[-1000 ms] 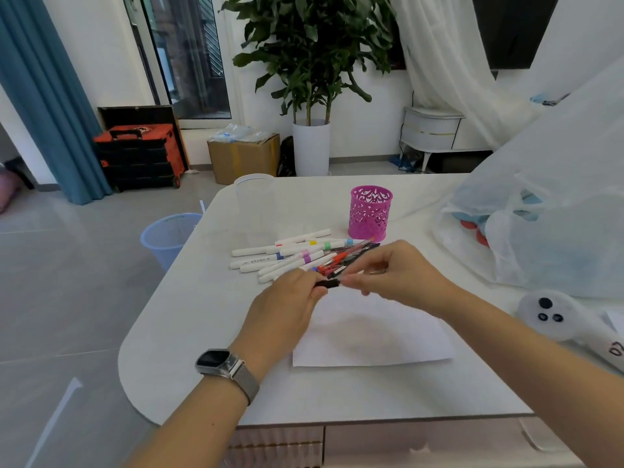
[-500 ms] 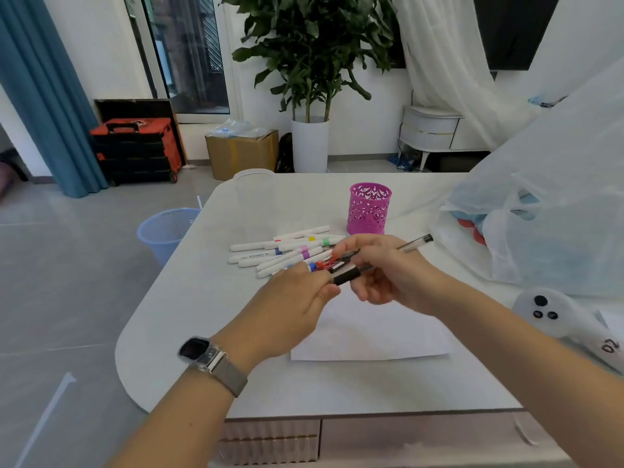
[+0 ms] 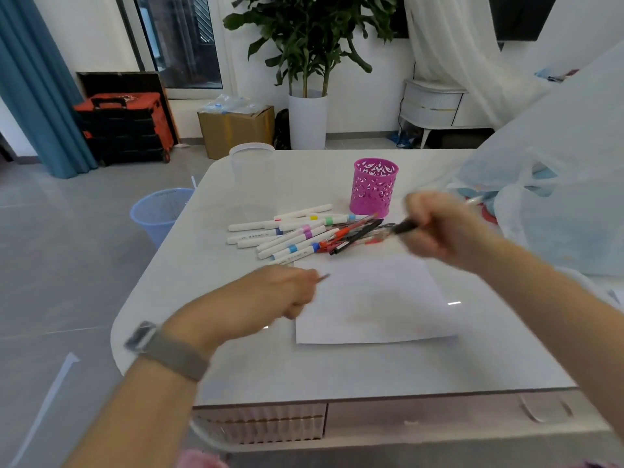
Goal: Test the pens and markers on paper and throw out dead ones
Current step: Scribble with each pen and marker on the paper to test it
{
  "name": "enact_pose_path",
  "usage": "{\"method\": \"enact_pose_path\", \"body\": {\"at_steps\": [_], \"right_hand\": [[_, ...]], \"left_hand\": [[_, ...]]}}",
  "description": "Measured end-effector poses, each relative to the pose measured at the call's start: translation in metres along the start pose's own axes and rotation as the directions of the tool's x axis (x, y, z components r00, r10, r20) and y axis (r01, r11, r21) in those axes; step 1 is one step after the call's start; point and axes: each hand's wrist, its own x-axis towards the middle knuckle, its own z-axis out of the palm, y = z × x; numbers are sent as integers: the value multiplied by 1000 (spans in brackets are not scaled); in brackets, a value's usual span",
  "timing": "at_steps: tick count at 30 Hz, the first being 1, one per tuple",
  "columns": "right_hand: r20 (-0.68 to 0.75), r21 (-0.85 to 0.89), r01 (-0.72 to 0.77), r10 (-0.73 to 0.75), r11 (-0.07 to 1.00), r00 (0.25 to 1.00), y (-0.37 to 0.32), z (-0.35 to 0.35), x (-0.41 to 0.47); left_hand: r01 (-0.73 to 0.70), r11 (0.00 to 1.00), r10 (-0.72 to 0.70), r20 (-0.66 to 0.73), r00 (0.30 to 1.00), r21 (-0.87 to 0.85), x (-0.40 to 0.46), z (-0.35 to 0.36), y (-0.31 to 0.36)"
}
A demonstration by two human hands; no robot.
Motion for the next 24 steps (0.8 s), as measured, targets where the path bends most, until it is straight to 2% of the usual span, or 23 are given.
{"method": "enact_pose_path", "body": {"at_steps": [2, 5, 7, 10, 13, 16, 18, 21, 24], "right_hand": [[-165, 64, 37, -26, 997, 986, -2, -20, -7], [-208, -67, -27, 13, 997, 978, 21, -14, -5], [-199, -74, -77, 61, 994, 978, 32, 2, 4], [-153, -30, -151, 145, 988, 978, 31, 11, 7], [-215, -171, -123, 85, 978, 973, 41, 15, 6], [-420, -222, -142, 37, 965, 907, 54, 19, 8], [-500, -204, -161, 39, 966, 865, 61, 20, 11], [-547, -179, -159, 36, 971, 836, 69, 21, 17], [-546, -279, -147, -31, 949, 837, 74, 25, 29]], "left_hand": [[87, 996, -84, -144, 986, 14, -20, -22, -17], [190, 976, -158, -251, 955, 110, -23, -21, -25], [218, 965, -170, -288, 942, 144, -7, -7, -19], [182, 894, -61, -292, 955, 410, 13, 9, -18], [166, 738, -19, -227, 974, 653, 22, 16, -22], [191, 698, -99, -171, 980, 690, 25, 27, -17], [202, 660, -131, -153, 979, 724, 27, 34, -16], [200, 630, -141, -144, 980, 750, 29, 47, -14], [200, 633, -130, -152, 980, 748, 30, 57, -10]]}}
